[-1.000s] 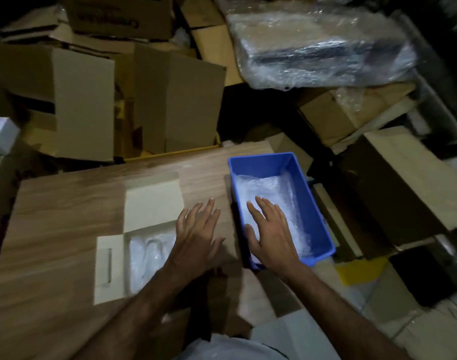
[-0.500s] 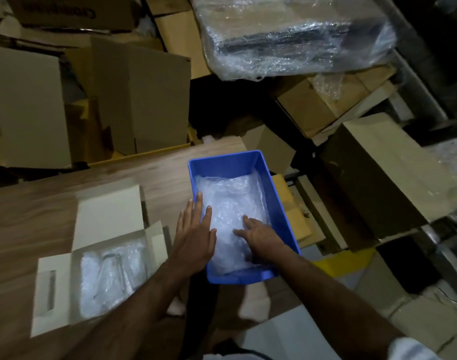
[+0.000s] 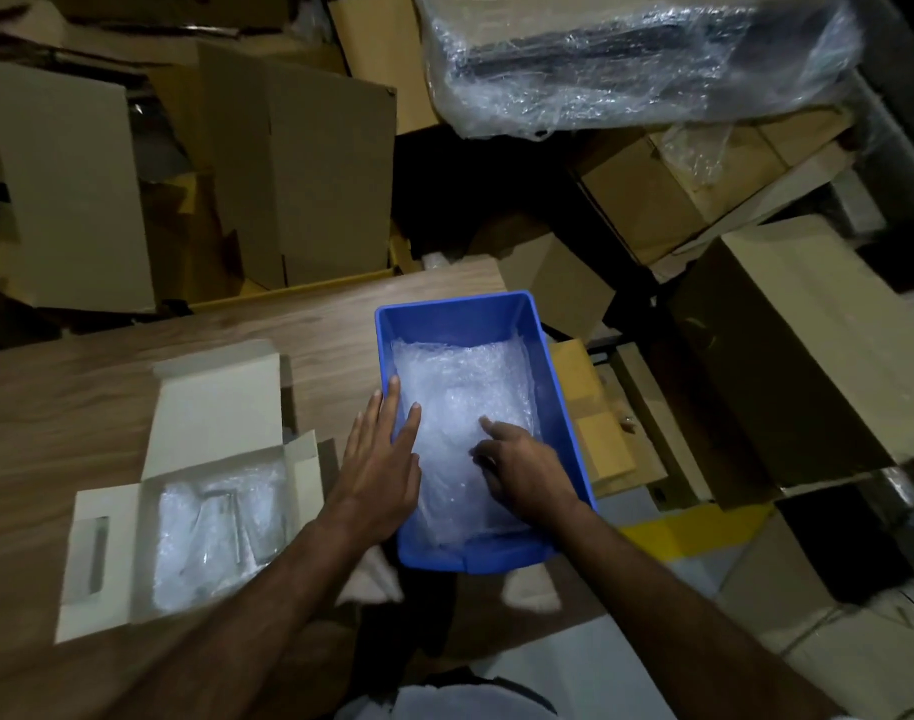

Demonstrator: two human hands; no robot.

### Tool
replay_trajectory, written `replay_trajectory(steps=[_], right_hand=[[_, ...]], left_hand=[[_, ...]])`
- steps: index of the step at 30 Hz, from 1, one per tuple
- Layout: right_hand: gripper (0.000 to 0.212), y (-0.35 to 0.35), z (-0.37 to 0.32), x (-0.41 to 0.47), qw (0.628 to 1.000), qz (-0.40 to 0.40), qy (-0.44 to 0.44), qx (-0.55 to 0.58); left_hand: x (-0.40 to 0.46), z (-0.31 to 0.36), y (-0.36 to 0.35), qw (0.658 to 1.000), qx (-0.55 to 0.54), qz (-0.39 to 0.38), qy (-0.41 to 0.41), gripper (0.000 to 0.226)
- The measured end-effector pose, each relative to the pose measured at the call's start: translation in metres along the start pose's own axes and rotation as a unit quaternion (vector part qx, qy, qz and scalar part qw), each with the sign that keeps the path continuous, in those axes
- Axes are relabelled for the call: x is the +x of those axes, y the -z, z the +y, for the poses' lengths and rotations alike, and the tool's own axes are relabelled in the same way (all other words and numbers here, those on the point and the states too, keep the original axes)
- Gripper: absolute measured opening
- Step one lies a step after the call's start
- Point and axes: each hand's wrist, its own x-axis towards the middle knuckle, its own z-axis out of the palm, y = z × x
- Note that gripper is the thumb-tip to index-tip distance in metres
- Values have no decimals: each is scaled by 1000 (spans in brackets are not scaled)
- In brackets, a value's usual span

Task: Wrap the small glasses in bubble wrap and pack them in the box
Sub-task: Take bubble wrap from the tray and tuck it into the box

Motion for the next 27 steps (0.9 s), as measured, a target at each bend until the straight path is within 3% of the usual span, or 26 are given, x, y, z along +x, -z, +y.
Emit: replay_trajectory(steps=[6, 12, 15, 20, 22, 27], right_hand=[[16, 16, -5, -17, 987, 136, 0, 88], [16, 39, -26, -24, 964, 223, 20, 146], [16, 53, -41, -27, 958, 228, 41, 167], [29, 75, -64, -34, 957, 238, 82, 144], [36, 83, -74, -41, 955, 230, 113, 147], [89, 70, -99, -49, 966, 175, 176, 67]], left_hand=[[-3, -1, 16, 998, -6, -44, -37, 89], [-6, 8, 27, 997, -13, -21, -72, 122], [6, 11, 36, 993, -75, 67, -63, 105], [-3, -3, 80, 967, -128, 156, -153, 37], [-19, -11, 103, 953, -160, 193, -168, 31], [-64, -35, 144, 938, -191, 227, -177, 35]])
